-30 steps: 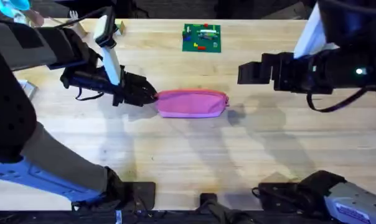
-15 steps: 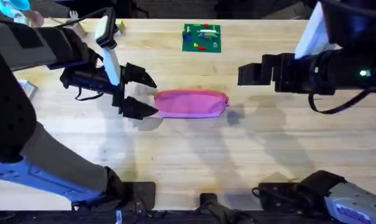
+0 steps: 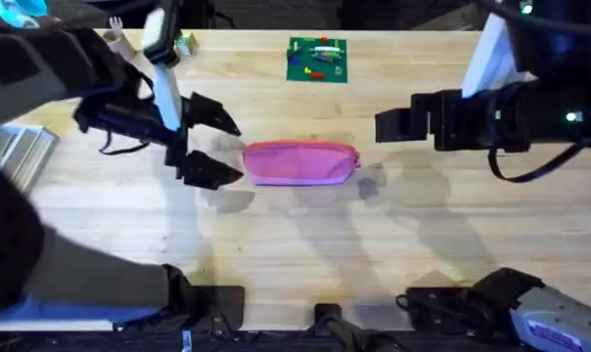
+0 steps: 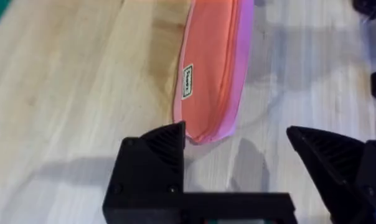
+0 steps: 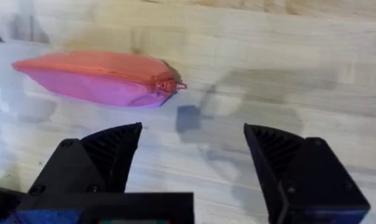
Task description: Unzip the bag, pick up the pens from the table one at a time and place them inside, then zip the bag closed.
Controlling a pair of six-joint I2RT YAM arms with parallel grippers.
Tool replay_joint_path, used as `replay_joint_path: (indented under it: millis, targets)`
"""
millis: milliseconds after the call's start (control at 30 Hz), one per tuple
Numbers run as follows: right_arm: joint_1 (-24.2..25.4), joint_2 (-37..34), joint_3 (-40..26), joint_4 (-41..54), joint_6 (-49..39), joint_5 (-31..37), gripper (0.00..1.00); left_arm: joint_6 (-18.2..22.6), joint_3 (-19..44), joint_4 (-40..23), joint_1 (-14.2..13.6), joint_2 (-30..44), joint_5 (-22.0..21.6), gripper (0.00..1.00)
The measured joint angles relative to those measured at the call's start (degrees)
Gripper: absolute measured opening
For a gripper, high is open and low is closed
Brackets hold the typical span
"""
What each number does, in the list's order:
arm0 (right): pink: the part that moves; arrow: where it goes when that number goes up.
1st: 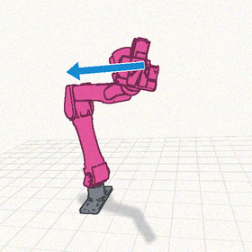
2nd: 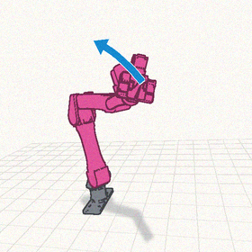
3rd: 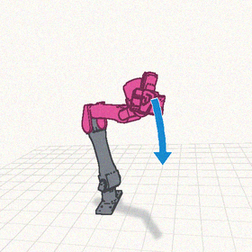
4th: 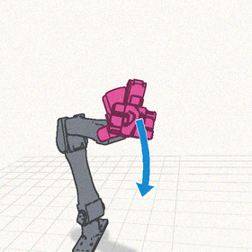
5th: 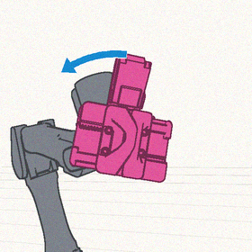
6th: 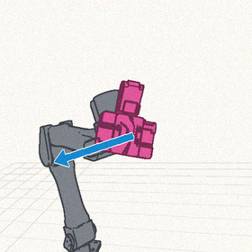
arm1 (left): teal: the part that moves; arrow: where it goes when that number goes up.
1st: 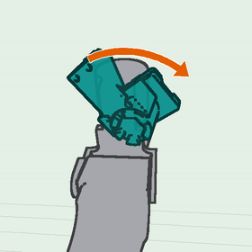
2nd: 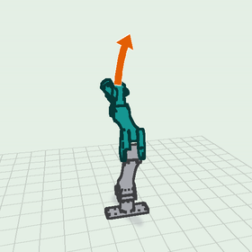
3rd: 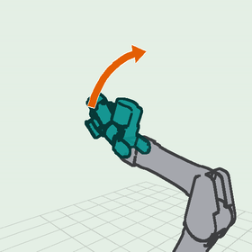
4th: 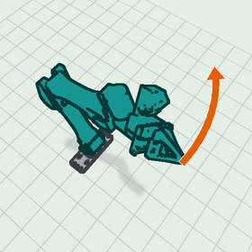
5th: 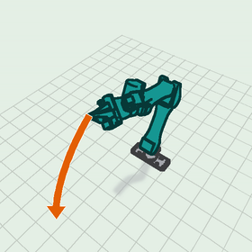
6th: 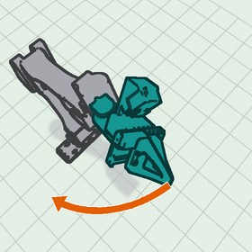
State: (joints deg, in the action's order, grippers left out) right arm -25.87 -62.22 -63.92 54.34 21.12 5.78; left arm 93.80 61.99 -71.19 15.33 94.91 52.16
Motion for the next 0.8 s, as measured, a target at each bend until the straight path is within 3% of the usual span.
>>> replay_joint_path:
  millis: [233,433,633,800]
  targets:
    - [0.0,1.4,0.0,1.0,-0.7,0.0,0.997,-11.3,0.6,-0.2,0.0,-10.8,-4.7,0.996]
    - [0.0,6.2,0.0,1.1,-1.5,0.0,0.997,-23.8,0.6,-0.3,0.0,-19.3,-8.7,0.995]
    - [0.0,10.7,0.0,2.6,-1.7,0.0,0.997,-38.7,0.7,-0.5,0.0,-28.1,-11.6,0.995]
    - [0.0,13.6,0.0,6.8,-1.7,0.0,0.997,-47.7,0.7,-0.6,0.0,-33.6,-12.7,0.995]
